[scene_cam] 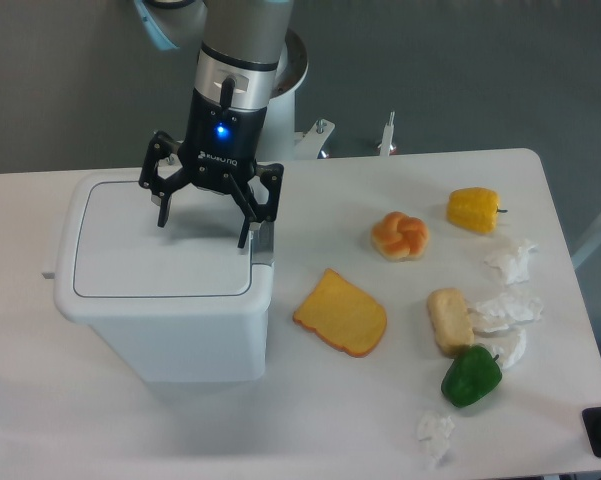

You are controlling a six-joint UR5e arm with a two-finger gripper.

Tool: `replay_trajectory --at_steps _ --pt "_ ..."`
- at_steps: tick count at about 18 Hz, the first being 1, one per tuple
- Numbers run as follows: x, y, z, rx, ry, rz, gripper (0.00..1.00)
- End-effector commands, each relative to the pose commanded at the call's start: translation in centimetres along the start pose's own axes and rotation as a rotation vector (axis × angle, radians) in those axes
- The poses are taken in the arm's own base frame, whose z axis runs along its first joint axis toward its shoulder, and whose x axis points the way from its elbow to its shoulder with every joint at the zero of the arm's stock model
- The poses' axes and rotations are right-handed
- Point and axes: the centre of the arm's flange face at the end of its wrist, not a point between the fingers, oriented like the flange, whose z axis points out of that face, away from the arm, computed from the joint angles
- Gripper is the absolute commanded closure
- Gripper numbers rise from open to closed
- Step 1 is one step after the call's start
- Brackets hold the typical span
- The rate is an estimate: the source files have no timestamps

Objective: Close the trash can
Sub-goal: 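Press the gripper down on the lid to seat it shut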

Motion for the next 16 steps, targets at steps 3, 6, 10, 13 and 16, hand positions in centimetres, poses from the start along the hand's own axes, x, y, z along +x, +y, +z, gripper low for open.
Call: replay_trajectory --at_steps 3,6,10,13,16 --pt "0.04 -0.01 0.11 -0.002 0.001 0.001 0.00" --pt "0.00 -0.01 0.20 -0.003 0.002 0.000 0.00" --pt "0.00 -0.01 0.20 -0.003 0.002 0.000 0.00" --pt "-0.01 0.05 0.26 -0.004 0.003 -0.001 0.00" --pt "-0.05 0.30 0.56 -0.010 0.005 -0.005 0.00"
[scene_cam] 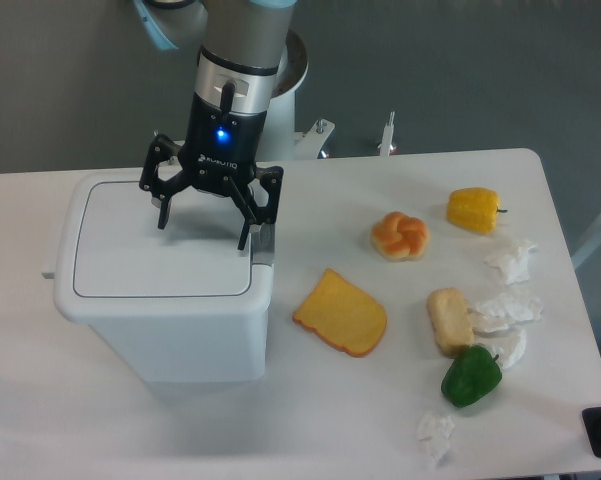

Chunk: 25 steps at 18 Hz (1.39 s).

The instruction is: Close the trash can

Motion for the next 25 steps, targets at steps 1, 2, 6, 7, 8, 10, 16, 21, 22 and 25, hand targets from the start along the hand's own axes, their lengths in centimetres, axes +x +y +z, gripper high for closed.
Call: replay_trajectory --at_steps 1,2,6,7,8,10,16,21,22,25 --pt "0.0 0.3 0.2 -0.005 0.002 -0.003 0.00" --pt "0.1 0.3 0.2 -0.005 0.004 -0.003 0.00" --pt "0.0 0.3 0.2 -0.003 0.002 -0.005 0.00" --pt "-0.1 0.3 0.1 -0.003 0.002 -0.006 0.00" --pt "-0.2 0.3 0.1 0.000 0.002 -0.008 0.00" --pt "-0.2 0.1 -0.2 0.005 -0.001 -0.007 0.00" --pt "-1.0 -0.9 -2.4 0.042 -0.031 0.000 0.00" --pt "-2.8 -2.2 -5.4 0.090 -0.076 -0.007 0.00" --pt "-3.5 -2.2 -5.8 0.091 -0.094 -0.003 0.00" --pt "-5.0 -1.2 -6.1 0.026 -0.152 0.134 0.00"
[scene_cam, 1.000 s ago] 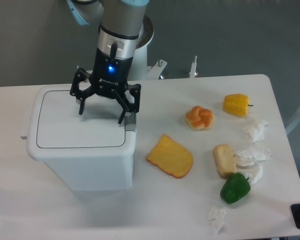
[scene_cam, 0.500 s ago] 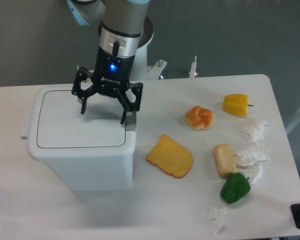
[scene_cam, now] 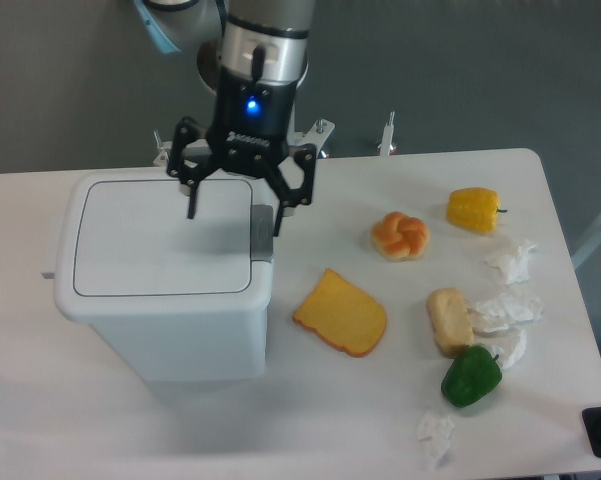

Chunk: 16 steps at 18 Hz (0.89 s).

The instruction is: Close the trash can

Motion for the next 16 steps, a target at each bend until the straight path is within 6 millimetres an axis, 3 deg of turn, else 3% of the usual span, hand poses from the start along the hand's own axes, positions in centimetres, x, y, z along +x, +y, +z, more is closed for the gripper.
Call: replay_trajectory --at_steps 5,10,16 --pt "-4.2 2.9 -2.7 -0.041 -0.040 0.129 0.00" --pt "-9.3 7.1 -5.4 -0.116 -0.076 0.238 0.00" --pt "-13.6 11.6 -7.9 -0.212 -0.078 0.400 0.00"
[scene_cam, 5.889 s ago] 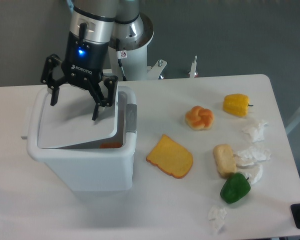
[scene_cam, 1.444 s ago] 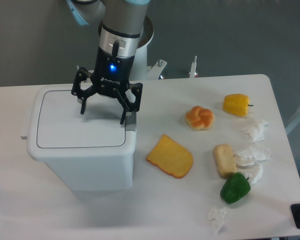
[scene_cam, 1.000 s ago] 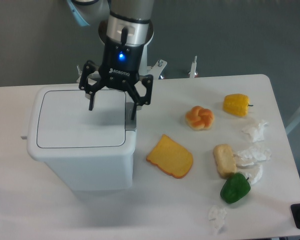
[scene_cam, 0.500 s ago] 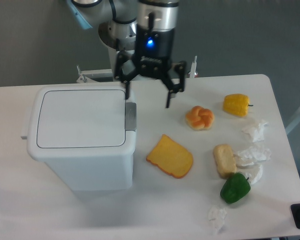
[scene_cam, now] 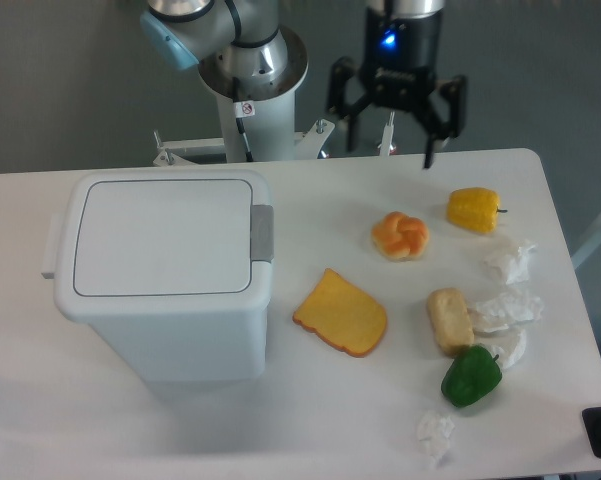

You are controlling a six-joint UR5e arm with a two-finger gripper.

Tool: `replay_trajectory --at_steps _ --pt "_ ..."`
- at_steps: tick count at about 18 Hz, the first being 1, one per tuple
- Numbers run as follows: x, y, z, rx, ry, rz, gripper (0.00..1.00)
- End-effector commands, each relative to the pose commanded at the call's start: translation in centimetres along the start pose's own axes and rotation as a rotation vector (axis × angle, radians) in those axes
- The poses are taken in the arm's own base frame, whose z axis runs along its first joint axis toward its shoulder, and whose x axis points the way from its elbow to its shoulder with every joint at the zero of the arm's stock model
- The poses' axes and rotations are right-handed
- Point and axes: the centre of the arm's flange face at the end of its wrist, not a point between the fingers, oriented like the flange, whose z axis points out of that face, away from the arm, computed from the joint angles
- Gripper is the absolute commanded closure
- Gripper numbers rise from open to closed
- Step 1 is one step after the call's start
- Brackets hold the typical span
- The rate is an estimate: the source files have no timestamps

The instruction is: Close the trash can

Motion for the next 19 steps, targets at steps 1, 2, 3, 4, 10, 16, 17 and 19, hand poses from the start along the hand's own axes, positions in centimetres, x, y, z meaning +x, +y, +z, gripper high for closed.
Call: replay_trajectory --at_steps 1,2,3,4,10,16,17,19 --pt "-0.5 1.2 -0.2 -0.008 0.001 0.020 0.00" --pt "-0.9 2.5 -0.4 -0.017 0.008 0.042 0.00" --pt "-1.1 3.8 -0.7 -0.024 0.013 0.074 0.00" --pt "-1.4 5.2 -0.9 -0.030 0.020 0.109 0.00" --pt "-1.6 11.2 -2.2 -0.059 0.029 0.235 0.00" --pt "-1.9 15.0 -2.7 -0.076 0.057 0.315 0.00" --pt "-1.9 14.9 -2.9 -0.078 0.054 0.316 0.00" --pt "-1.8 14.7 -2.9 -0.078 0.052 0.320 0.00"
